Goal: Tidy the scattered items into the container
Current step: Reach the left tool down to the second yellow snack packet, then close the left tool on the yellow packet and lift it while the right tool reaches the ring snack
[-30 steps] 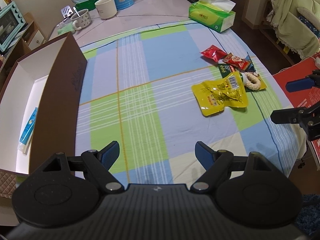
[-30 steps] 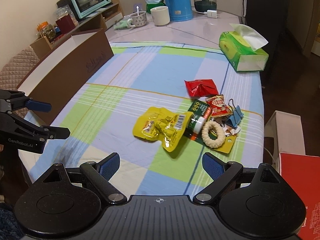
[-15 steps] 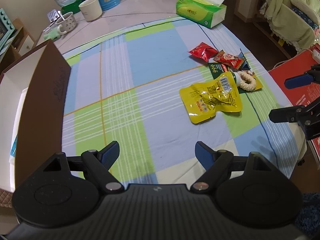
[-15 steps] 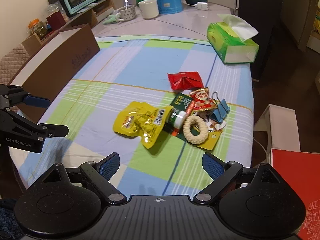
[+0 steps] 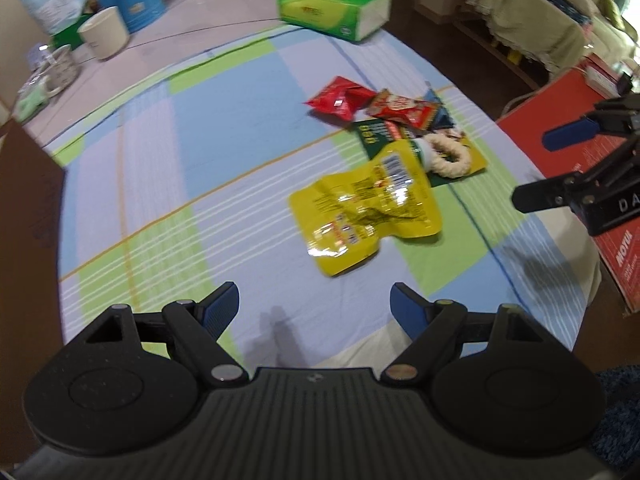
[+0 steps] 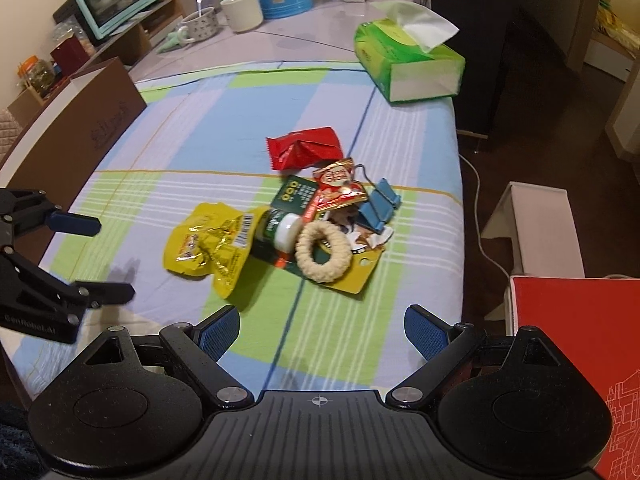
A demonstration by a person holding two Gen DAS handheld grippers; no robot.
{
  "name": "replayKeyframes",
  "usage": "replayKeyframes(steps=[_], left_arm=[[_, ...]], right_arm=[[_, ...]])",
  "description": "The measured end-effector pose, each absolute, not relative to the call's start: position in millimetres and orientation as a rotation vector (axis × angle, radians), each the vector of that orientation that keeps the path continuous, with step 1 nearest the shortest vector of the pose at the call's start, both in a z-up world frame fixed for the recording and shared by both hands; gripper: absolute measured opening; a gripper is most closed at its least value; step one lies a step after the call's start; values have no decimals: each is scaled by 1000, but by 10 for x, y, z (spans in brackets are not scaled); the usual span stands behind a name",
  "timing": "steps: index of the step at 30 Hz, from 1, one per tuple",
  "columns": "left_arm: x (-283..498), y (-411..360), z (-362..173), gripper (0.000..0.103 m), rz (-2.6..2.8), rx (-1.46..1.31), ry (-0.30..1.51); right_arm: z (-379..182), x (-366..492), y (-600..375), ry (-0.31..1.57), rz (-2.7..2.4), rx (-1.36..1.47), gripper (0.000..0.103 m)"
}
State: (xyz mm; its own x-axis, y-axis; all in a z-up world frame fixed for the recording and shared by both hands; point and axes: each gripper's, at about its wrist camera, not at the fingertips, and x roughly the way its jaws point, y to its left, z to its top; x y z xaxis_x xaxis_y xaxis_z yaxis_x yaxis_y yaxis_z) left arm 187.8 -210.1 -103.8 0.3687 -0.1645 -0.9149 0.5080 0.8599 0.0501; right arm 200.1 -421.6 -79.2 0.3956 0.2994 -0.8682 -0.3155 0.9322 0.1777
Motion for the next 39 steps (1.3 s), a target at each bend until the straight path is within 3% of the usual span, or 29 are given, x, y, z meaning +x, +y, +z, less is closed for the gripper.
replayKeyframes(steps=[7,23,30,31,33,36,39], left_arm=[[2034,-2347,-1176,88,-540,329,1123],[2334,-2655,-1458,87,-537,336,1118],[2315,-2390,-1371,62,-516,326,1099],[2312,-2335,-1364,54,-502,333,1103],[2316,-2238,-1371,52,-472,347,1113],[2323,-2145,-1396,60,-433,376,1112],[2340,-2130,-1441,61,-406,404,1101]], right_arm=[[-838,2119,-4329,1109,363,-2,92],[-935,2276,-4422,1138,348,18,92],[-962,2309,-4330,1137,389,12,92],[-966,2312,-4315,1136,395,11,92],[-978,2318,-4290,1137,404,12,92],[-994,2331,-4253,1138,416,9,92],[-998,2339,-4223,1136,427,4,92]])
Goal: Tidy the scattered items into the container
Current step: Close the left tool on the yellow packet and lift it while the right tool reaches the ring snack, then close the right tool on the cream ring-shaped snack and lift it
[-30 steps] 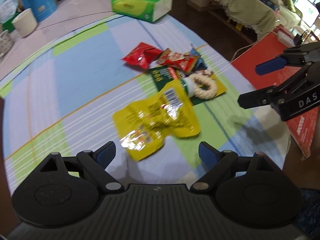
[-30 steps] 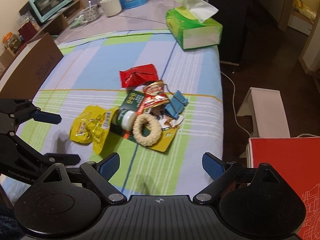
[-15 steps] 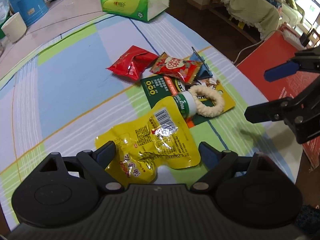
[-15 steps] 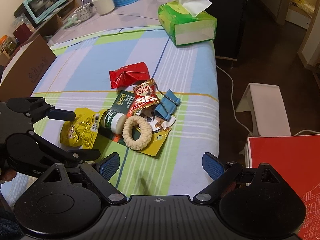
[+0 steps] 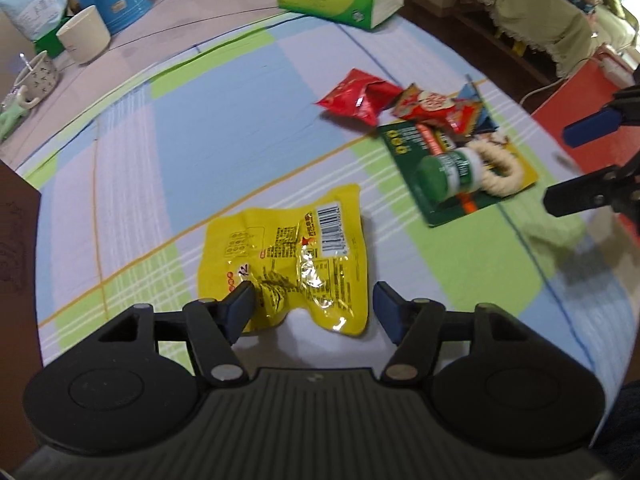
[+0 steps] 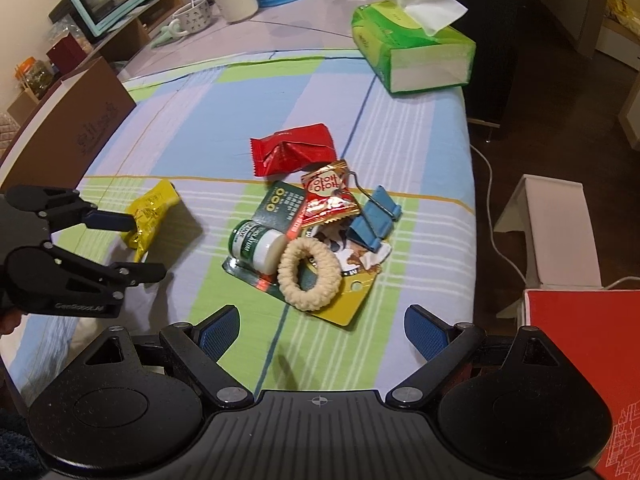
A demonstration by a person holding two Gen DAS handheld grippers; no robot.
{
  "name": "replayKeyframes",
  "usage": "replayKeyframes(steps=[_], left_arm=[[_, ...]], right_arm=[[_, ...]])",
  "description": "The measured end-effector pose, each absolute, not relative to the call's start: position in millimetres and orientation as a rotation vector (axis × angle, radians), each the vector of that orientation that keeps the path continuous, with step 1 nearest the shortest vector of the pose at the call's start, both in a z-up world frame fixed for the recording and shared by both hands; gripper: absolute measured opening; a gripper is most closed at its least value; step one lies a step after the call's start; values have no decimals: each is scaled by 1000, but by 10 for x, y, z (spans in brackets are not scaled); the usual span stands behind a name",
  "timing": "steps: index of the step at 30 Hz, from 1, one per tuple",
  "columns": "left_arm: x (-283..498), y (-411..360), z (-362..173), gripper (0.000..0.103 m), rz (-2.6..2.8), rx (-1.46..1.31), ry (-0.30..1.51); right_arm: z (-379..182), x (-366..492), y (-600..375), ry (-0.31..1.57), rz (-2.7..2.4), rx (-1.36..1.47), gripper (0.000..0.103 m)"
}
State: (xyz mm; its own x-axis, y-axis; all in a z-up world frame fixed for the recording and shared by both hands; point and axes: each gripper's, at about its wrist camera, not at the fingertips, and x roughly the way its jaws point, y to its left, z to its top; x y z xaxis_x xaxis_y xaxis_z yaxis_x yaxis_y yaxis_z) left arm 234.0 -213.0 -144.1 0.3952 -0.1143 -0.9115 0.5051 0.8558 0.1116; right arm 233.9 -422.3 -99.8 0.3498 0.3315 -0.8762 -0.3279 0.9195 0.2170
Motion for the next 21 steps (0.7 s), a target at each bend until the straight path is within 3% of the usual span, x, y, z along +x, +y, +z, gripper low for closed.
replayKeyframes(steps=[5,8,9,21], left_arm=[[2321,-2147,-1458,52,-392,470,1050],[2323,-2065,-1417,34,-386,453,1047],[2323,-2034,-1406,16,-382,453,1050],[2236,-1707,-1052,7,-361,381,1032]], right_arm=[[-1010,2349,-4191,1131,438,0,92],[-1018,2355,-4154,1115,451,-6,92],[-1021,2360,-4137,1111,458,-11,92],[-1143,2445,-3974,1087,506,-124,91]])
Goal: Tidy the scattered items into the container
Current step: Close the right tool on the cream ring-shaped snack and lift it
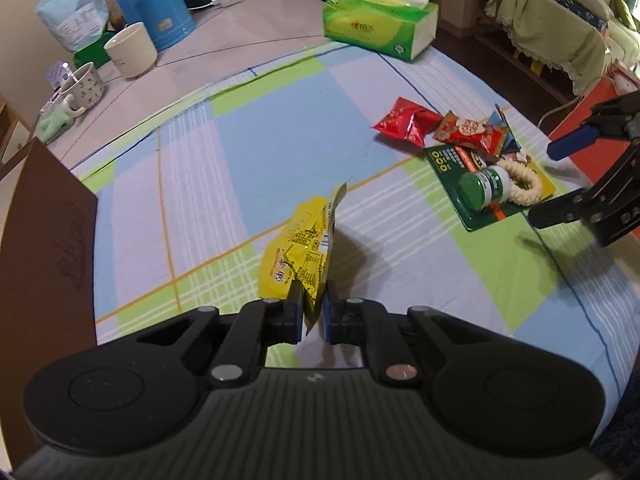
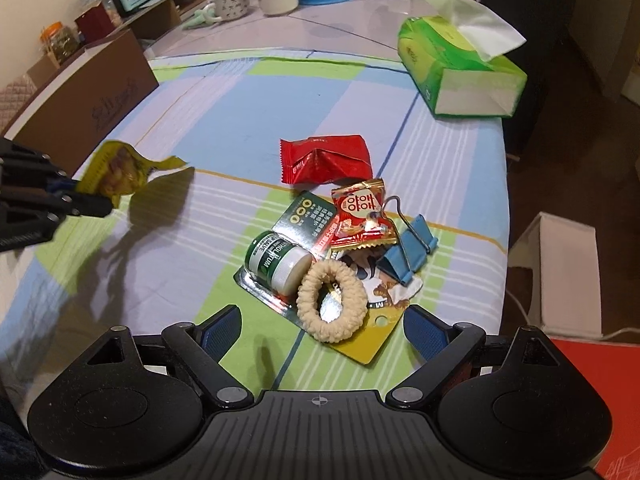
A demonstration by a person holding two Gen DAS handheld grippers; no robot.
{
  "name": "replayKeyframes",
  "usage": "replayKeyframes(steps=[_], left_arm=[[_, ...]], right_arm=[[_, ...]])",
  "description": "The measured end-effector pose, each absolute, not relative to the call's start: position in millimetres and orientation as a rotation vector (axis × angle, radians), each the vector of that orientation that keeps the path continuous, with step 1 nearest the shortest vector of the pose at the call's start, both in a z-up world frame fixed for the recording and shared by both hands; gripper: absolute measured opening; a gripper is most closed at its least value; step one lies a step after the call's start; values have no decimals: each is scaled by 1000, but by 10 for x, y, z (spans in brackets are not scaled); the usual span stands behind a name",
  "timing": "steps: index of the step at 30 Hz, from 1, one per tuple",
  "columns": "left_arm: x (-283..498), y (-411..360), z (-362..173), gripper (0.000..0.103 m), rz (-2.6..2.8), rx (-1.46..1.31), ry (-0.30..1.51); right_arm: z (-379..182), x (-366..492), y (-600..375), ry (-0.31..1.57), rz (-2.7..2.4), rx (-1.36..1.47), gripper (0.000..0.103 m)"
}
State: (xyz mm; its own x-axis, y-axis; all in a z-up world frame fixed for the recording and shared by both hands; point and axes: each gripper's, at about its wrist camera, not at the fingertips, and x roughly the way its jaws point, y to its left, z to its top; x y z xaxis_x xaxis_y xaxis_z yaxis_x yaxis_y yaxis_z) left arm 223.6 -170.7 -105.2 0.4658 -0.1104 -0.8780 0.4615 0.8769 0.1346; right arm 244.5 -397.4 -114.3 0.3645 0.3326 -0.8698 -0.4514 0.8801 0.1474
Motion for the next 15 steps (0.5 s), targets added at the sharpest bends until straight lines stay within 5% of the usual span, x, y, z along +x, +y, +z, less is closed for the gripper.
replayKeyframes(steps=[2,4,11,15], left_arm=[[2213,-1691,-1030,7,-361,375,1034],[2187,-1680,-1015,6,-361,374,1035],[2145,-1643,-992,5,-354,360,1037],[2125,-1623,-991,5,-351,357,1039]], right_arm=[[-1161,2450,-3965,1086,513,-130,91],[-1190,2468,-3958,1097,530,-130,65],[-1285,2507,-3962,1091,520,-160,63],[-1286,2491,-3952,1084,510,-197,21]])
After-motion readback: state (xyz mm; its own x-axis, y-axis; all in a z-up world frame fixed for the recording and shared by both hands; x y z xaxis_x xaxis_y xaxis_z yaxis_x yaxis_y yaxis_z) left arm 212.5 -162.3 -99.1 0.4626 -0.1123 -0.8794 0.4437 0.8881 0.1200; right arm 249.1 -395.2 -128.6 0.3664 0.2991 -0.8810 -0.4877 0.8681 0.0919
